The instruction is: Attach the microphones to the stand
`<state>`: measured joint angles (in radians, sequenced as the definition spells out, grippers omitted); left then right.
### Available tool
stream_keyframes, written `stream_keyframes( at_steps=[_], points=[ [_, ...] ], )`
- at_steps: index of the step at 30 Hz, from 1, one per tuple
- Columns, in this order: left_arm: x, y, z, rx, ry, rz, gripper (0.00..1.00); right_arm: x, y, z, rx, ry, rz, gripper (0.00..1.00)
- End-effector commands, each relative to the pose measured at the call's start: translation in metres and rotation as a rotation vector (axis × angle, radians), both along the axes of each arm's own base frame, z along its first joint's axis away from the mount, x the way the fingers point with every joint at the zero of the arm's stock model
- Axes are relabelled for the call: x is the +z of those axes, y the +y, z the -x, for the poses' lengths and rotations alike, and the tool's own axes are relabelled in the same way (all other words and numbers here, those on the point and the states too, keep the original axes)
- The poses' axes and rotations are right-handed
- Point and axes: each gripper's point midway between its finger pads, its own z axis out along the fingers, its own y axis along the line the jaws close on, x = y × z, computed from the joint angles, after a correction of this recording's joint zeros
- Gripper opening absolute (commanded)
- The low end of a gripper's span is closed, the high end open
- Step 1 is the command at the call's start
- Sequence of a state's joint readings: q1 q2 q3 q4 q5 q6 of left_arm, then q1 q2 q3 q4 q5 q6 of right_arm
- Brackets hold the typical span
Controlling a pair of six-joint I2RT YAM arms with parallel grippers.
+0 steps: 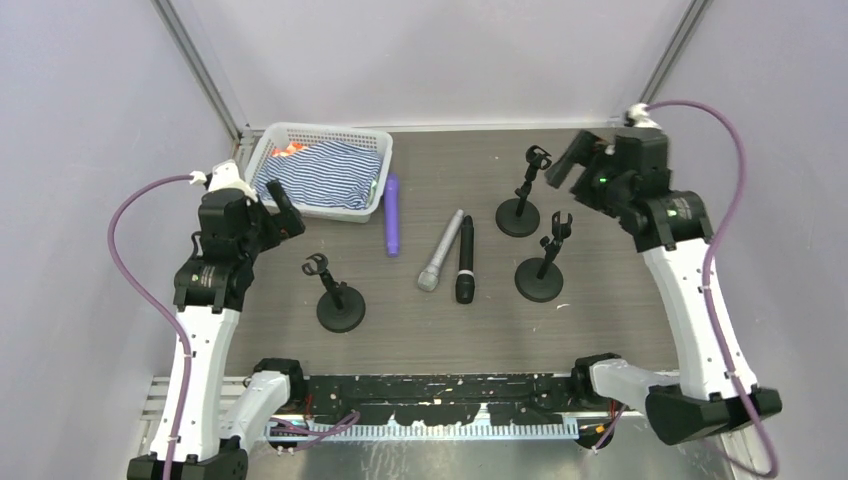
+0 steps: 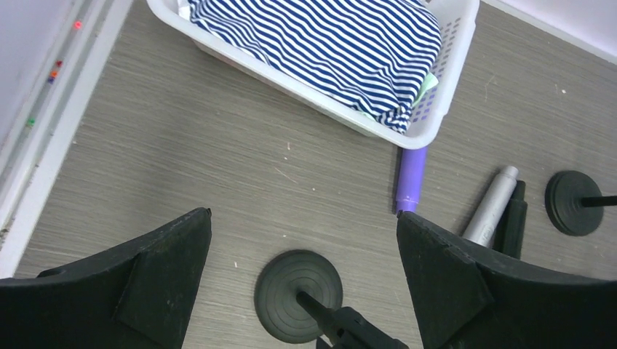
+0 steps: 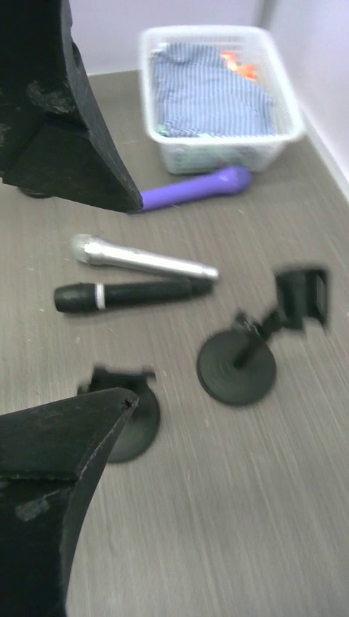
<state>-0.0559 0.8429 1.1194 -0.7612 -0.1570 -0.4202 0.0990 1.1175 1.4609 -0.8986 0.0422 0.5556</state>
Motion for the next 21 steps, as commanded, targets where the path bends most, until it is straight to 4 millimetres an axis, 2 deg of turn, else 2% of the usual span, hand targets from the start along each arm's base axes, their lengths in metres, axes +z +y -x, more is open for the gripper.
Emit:
stream_keyframes(
  at_steps=[1, 6, 10, 13, 18, 21],
  points=[
    [0.002, -0.014, 0.005, -0.049, 0.015, 0.071, 1.0, 0.01, 0.052, 0.001, 0.107, -0.019, 0.095, 0.95],
    [-0.006, -0.01, 0.011, -0.031, 0.057, 0.06, 1.0, -0.016, 0.127, 0.006, 0.271, 0.03, 0.122, 0.94],
    [-0.006, -0.01, 0.014, -0.037, 0.044, 0.053, 1.0, -0.043, 0.17, 0.015, 0.356, 0.076, 0.156, 0.94],
    [-0.005, -0.011, 0.016, -0.05, 0.036, 0.047, 1.0, -0.07, 0.183, 0.018, 0.373, 0.124, 0.14, 0.92],
    [-0.005, -0.015, 0.017, -0.082, 0.038, 0.047, 1.0, -0.113, 0.181, 0.018, 0.362, 0.212, 0.196, 0.88],
    [-0.008, -0.017, 0.017, -0.093, 0.035, 0.054, 1.0, -0.136, 0.19, 0.016, 0.384, 0.261, 0.202, 0.87]
  ],
)
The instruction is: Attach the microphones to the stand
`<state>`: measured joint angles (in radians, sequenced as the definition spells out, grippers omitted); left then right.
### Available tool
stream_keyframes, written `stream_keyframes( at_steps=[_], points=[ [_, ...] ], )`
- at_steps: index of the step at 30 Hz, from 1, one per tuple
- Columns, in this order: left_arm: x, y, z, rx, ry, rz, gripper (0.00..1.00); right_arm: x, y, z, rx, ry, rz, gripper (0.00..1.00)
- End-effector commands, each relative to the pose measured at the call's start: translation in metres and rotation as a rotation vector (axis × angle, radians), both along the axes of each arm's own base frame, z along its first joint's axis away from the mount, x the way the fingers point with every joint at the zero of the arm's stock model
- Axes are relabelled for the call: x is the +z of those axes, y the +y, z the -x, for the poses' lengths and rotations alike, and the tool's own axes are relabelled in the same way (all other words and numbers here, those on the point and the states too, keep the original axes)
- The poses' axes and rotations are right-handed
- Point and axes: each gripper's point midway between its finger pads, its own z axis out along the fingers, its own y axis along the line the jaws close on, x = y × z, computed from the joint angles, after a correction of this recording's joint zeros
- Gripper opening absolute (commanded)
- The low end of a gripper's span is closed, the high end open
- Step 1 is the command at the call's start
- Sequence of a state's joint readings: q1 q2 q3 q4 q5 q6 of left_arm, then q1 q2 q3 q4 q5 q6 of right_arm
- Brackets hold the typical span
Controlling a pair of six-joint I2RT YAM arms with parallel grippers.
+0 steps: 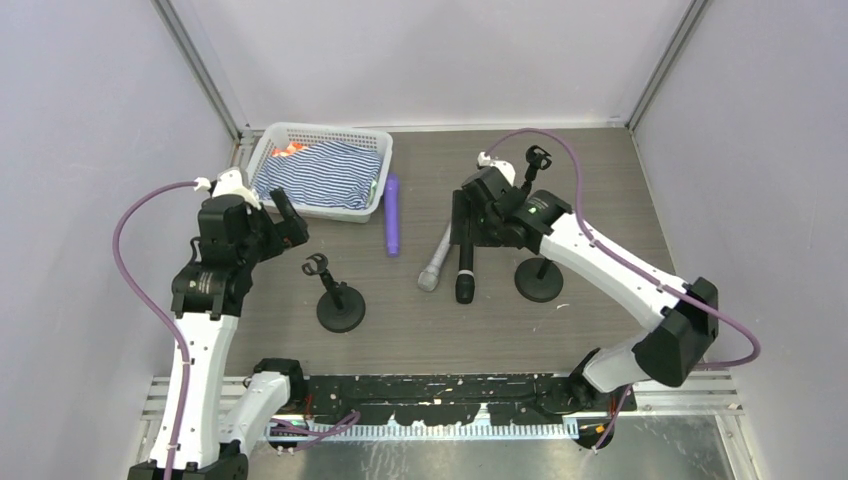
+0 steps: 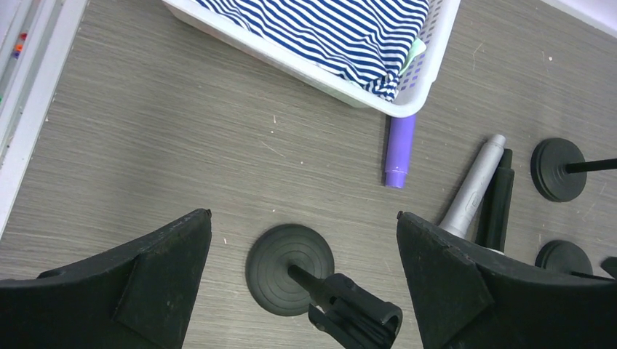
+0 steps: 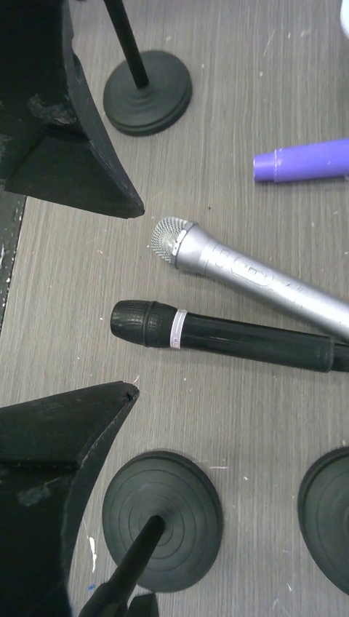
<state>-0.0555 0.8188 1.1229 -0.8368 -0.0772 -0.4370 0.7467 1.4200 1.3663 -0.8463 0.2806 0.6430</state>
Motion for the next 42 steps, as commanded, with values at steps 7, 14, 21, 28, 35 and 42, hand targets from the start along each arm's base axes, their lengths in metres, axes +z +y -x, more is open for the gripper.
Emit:
stream_keyframes(
  at_steps=[7, 14, 21, 28, 35, 42],
  points=[
    [-0.004, -0.007, 0.001, -0.043, -0.012, 0.017, 1.0, -0.054, 0.047, -0.02, -0.034, 0.084, -0.072, 0.82],
    [-0.002, -0.004, 0.001, -0.041, -0.013, 0.0, 1.0, -0.089, 0.071, -0.029, -0.096, 0.129, -0.043, 0.82],
    [-0.005, -0.003, 0.001, -0.036, -0.007, -0.005, 1.0, -0.125, 0.082, -0.038, -0.147, 0.171, -0.006, 0.82],
    [-0.004, -0.003, 0.0, -0.036, -0.009, -0.007, 1.0, -0.154, 0.082, -0.041, -0.175, 0.204, 0.041, 0.82],
    [-0.005, -0.003, 0.0, -0.038, -0.005, -0.004, 1.0, -0.175, 0.083, -0.043, -0.181, 0.23, 0.076, 0.78],
    [0.0, -0.003, -0.001, -0.036, -0.012, -0.007, 1.0, -0.182, 0.083, -0.044, -0.165, 0.23, 0.095, 0.58]
  ],
)
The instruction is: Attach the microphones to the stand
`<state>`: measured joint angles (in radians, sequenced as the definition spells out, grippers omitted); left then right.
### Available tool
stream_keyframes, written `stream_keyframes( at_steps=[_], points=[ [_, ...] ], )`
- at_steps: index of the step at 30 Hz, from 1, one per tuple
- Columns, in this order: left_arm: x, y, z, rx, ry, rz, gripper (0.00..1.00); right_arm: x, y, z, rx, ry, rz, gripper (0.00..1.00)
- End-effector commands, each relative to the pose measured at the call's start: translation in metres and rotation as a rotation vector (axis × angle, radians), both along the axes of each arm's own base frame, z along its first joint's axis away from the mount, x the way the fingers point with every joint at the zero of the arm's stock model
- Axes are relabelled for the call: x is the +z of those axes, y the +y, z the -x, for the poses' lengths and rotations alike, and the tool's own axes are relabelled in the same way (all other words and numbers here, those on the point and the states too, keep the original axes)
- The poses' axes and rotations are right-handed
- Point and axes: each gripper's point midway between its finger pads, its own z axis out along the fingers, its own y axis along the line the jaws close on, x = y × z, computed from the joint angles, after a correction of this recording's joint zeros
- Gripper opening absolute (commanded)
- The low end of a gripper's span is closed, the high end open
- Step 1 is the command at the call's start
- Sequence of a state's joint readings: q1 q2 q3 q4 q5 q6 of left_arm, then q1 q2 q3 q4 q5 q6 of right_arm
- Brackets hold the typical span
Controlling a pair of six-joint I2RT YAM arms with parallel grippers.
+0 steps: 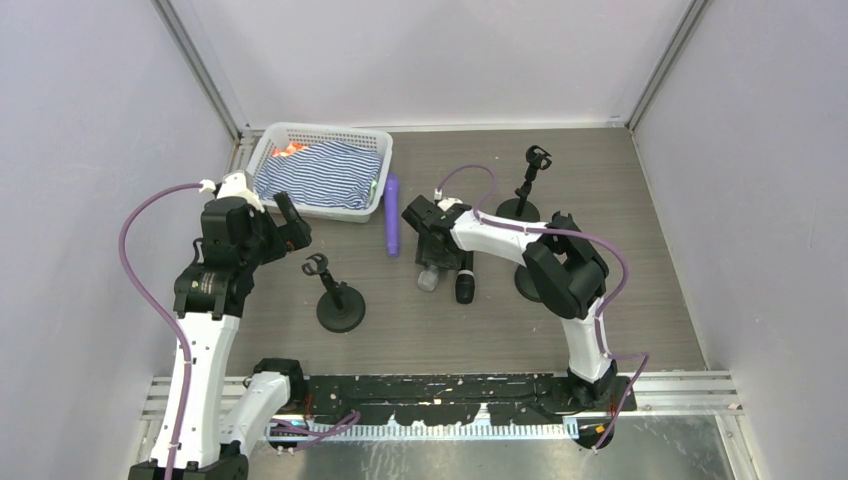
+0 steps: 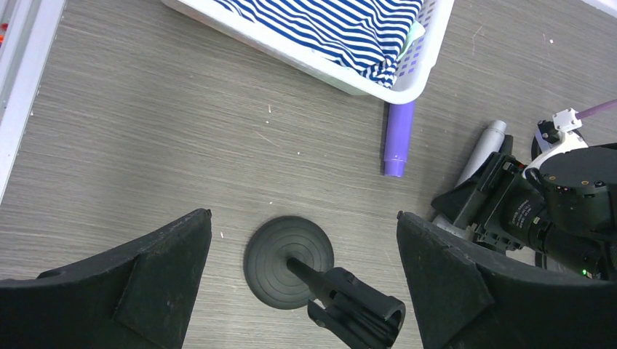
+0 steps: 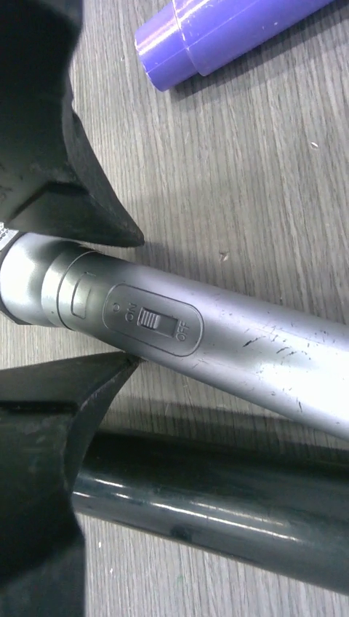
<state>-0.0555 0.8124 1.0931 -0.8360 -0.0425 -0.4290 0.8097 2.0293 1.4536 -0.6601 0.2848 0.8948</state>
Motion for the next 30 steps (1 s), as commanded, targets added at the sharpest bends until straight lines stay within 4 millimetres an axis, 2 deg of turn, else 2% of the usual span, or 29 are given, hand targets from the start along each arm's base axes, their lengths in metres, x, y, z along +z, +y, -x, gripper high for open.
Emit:
stream_keyframes(
  at_steps=[1, 4, 12, 19, 22, 26, 28, 30],
  points=[
    [0.011, 0.003, -0.004, -0.002, -0.036, -0.017, 1.0, 0.003, 0.007, -0.011, -0.005, -0.041, -0.005, 0.54],
    [0.012, 0.002, -0.005, -0.002, -0.035, -0.014, 1.0, 0.012, 0.011, -0.014, 0.016, -0.066, -0.034, 0.38],
    [0.019, 0.0, -0.007, -0.011, -0.018, -0.004, 1.0, 0.062, 0.032, -0.014, 0.147, -0.139, -0.166, 0.02],
    [0.035, -0.004, -0.006, -0.034, -0.078, 0.006, 1.0, 0.123, 0.028, -0.016, 0.227, -0.284, -0.227, 0.01],
    [0.044, -0.004, -0.007, -0.033, -0.097, 0.006, 1.0, 0.164, 0.03, -0.012, 0.311, -0.389, -0.292, 0.01],
    [0.053, -0.013, -0.011, -0.08, -0.117, 0.032, 1.0, 0.219, 0.026, -0.005, 0.417, -0.543, -0.341, 0.01],
    [0.058, -0.018, -0.015, -0.101, -0.14, 0.044, 1.0, 0.238, 0.021, -0.003, 0.467, -0.615, -0.332, 0.01],
    [0.067, -0.023, -0.017, -0.125, -0.166, 0.057, 1.0, 0.247, 0.012, -0.001, 0.531, -0.682, -0.282, 0.01]
  ],
)
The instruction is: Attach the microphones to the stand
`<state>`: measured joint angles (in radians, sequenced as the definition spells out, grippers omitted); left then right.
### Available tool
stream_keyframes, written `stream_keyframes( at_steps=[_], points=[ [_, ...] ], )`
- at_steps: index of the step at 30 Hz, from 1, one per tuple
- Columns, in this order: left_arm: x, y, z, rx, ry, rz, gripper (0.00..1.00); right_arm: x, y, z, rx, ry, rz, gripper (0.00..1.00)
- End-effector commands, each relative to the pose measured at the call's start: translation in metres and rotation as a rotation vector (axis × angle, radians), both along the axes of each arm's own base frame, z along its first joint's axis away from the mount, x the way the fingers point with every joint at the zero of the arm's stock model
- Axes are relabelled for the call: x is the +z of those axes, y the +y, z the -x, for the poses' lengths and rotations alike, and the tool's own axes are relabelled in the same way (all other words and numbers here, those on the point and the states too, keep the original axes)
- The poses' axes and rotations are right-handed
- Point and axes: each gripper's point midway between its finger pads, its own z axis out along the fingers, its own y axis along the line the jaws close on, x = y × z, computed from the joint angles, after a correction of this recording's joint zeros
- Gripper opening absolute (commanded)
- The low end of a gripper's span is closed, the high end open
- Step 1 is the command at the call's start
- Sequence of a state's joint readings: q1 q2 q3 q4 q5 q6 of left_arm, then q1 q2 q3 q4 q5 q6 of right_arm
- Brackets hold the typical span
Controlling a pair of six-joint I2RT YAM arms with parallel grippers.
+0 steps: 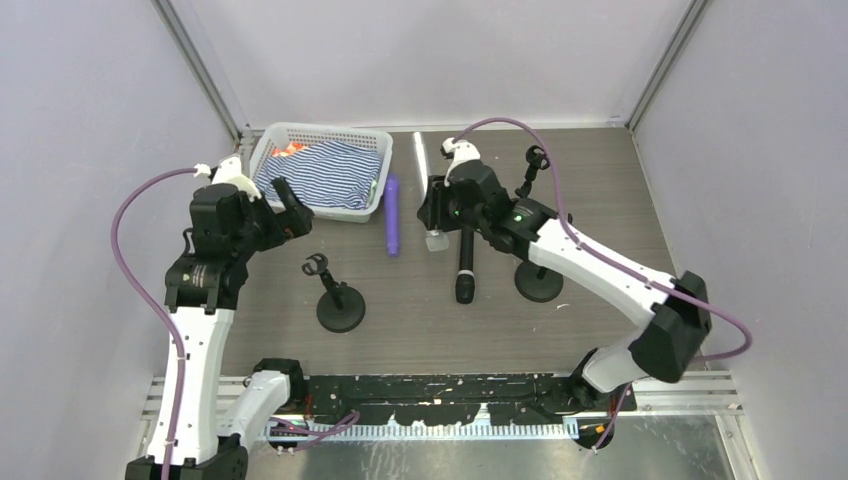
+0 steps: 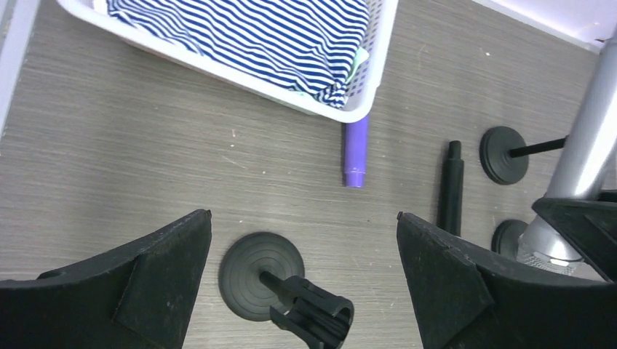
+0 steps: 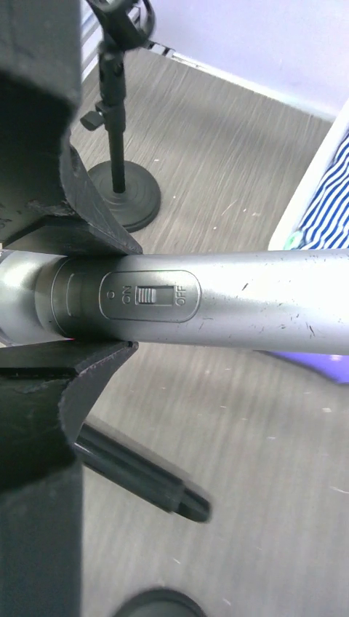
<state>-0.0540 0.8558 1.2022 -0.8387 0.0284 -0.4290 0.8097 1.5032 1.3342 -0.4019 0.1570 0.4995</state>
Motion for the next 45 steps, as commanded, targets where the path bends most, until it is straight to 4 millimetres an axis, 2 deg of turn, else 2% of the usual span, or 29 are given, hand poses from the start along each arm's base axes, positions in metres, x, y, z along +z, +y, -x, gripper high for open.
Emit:
stream_keyframes(
  at_steps=[1, 9, 13, 19, 25, 29, 35, 39, 45],
  points=[
    [0.036, -0.013, -0.01, -0.076, -0.115, 0.025, 1.0, 0.046, -0.007, 0.0, 0.119, -0.243, 0.025, 0.01],
    [0.066, -0.03, -0.012, -0.168, -0.173, 0.067, 1.0, 0.074, -0.039, 0.009, 0.205, -0.454, 0.186, 0.01],
    [0.077, -0.038, -0.013, -0.21, -0.197, 0.09, 1.0, 0.079, -0.038, 0.018, 0.36, -0.597, 0.273, 0.01],
    [0.09, -0.058, -0.012, -0.306, -0.218, 0.122, 1.0, 0.072, -0.042, 0.035, 0.571, -0.775, 0.512, 0.01],
    [0.101, -0.09, -0.005, -0.46, -0.223, 0.113, 0.99, 0.055, -0.042, 0.055, 0.781, -0.992, 0.832, 0.01],
    [0.096, -0.123, 0.004, -0.598, -0.183, 0.06, 0.98, 0.066, -0.035, 0.064, 0.81, -1.116, 0.87, 0.01],
    [0.072, -0.176, 0.027, -0.826, -0.108, -0.044, 0.97, 0.076, -0.035, 0.071, 0.867, -1.259, 0.955, 0.01],
    [0.053, -0.189, 0.037, -0.91, -0.06, -0.081, 0.96, 0.091, -0.039, 0.072, 0.842, -1.367, 1.009, 0.01],
    [0.041, -0.208, 0.049, -1.029, -0.011, -0.079, 0.93, 0.102, -0.037, 0.07, 0.849, -1.427, 1.069, 0.01]
  ],
)
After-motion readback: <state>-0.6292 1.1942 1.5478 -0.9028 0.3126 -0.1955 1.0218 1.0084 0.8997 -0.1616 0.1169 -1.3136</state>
